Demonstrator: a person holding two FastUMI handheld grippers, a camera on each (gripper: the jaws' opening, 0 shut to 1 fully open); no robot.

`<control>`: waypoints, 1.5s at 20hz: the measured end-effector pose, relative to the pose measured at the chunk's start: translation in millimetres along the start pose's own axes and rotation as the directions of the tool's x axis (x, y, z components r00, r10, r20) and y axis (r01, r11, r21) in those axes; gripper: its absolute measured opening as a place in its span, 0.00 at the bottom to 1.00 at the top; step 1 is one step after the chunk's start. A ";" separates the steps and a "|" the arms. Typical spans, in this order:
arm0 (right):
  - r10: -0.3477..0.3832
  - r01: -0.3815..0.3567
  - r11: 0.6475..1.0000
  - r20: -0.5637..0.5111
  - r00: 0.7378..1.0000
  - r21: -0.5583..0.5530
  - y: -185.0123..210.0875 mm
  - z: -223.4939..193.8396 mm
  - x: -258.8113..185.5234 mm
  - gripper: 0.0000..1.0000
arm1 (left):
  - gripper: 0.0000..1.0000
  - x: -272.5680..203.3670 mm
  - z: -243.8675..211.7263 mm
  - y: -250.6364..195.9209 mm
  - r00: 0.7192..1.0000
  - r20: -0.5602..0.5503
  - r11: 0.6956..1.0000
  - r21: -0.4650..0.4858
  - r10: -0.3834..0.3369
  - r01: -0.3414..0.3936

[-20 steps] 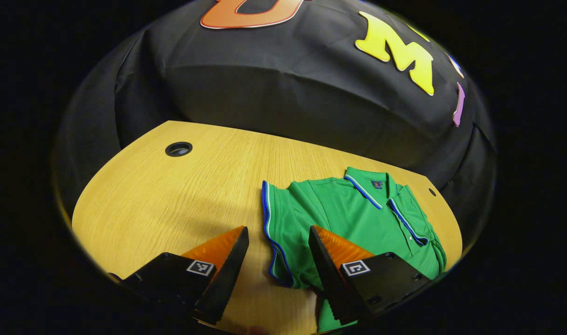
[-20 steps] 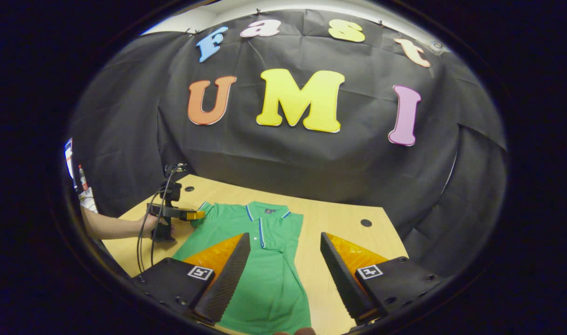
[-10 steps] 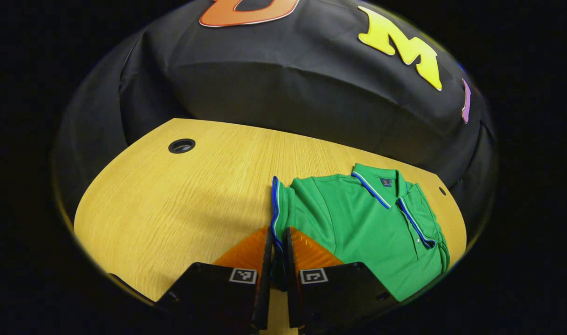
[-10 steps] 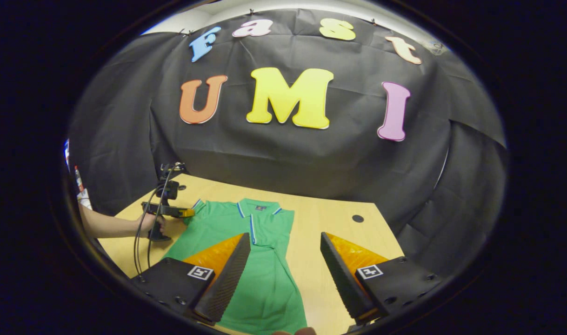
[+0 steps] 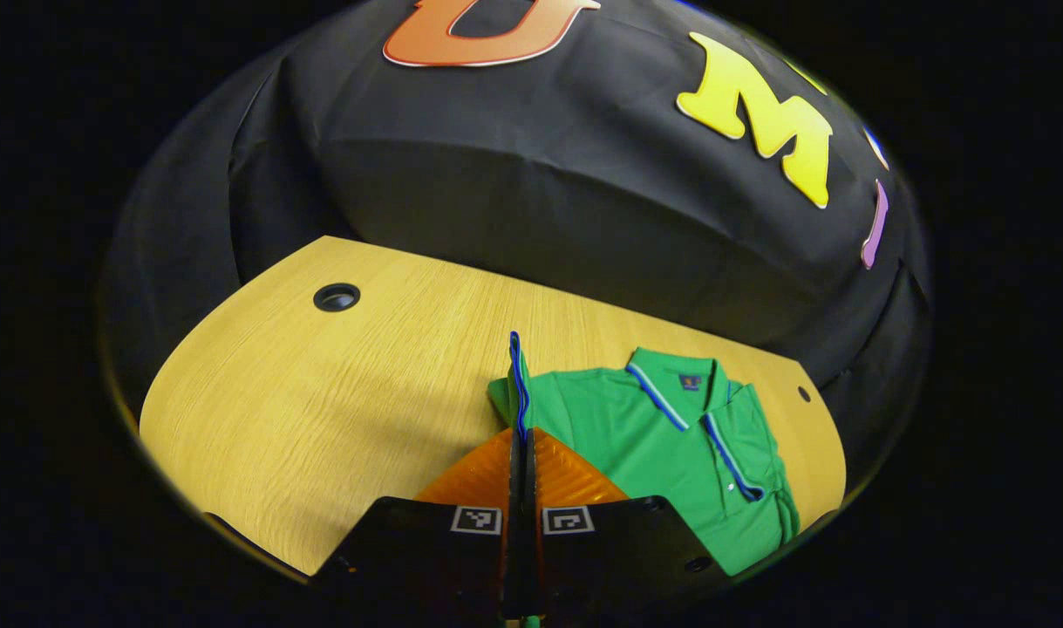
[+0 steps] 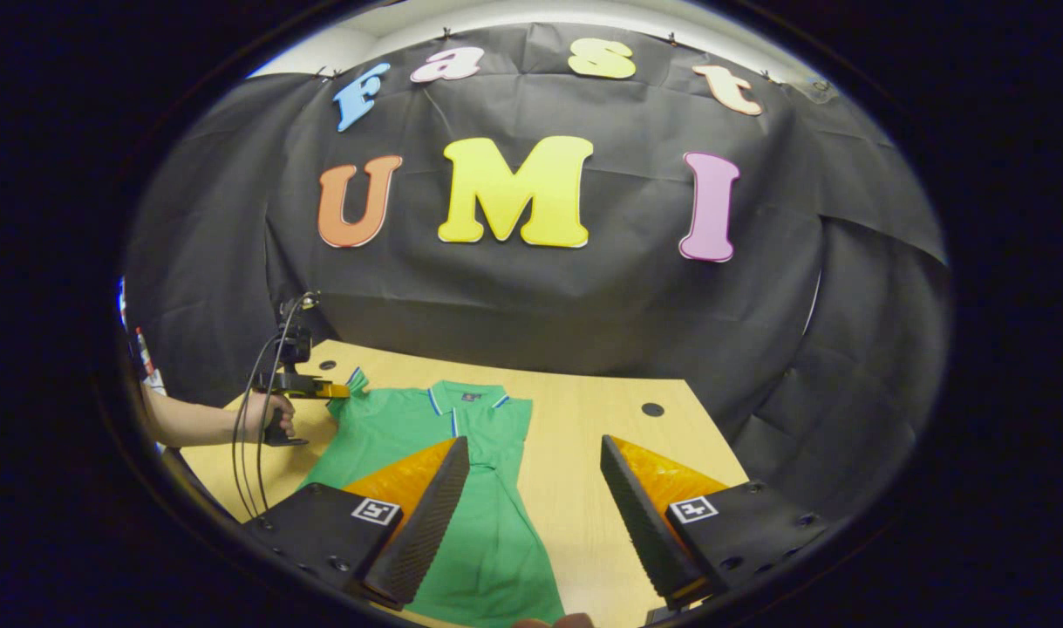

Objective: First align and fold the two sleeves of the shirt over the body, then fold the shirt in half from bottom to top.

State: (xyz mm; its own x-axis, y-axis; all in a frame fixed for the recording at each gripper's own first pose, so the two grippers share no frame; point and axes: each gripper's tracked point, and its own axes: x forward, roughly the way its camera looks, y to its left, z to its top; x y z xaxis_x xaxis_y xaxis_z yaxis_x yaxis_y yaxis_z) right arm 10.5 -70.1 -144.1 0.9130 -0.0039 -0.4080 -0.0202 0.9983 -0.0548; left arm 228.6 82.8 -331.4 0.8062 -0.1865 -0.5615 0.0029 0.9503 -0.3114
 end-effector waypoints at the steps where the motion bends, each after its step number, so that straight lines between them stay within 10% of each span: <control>1: 0.001 -0.001 1.000 0.008 1.000 0.007 -2.0 2.3 -1.1 0.96 | 0.04 -2.2 2.7 -5.2 1.000 0.000 1.000 0.012 -0.004 0.004; 16: -0.062 0.059 0.994 0.030 0.998 0.088 -52.0 -2.8 -19.1 0.96 | 0.10 6.2 -35.2 -125.6 0.996 -0.079 0.981 0.185 -0.039 0.053; 20: -0.037 0.034 0.996 0.031 0.999 0.085 -41.0 -3.2 -14.9 0.96 | 0.96 -10.3 -28.0 -123.0 0.999 -0.049 0.987 0.161 -0.009 0.017; 30: 0.107 -0.107 0.993 0.007 0.994 0.046 -13.7 -14.3 5.4 0.96 | 0.99 -153.1 -11.7 -105.8 0.998 0.053 0.974 0.224 0.013 -0.025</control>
State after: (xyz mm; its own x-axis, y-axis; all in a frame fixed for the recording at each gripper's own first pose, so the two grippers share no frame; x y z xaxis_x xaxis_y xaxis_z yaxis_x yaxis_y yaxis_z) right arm 9.8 -84.7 -158.6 0.9083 0.1030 -0.4053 -0.0987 0.9946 0.0315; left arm 98.0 7.9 -221.5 0.8366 -0.1603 -0.5238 0.1154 0.9863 -0.1176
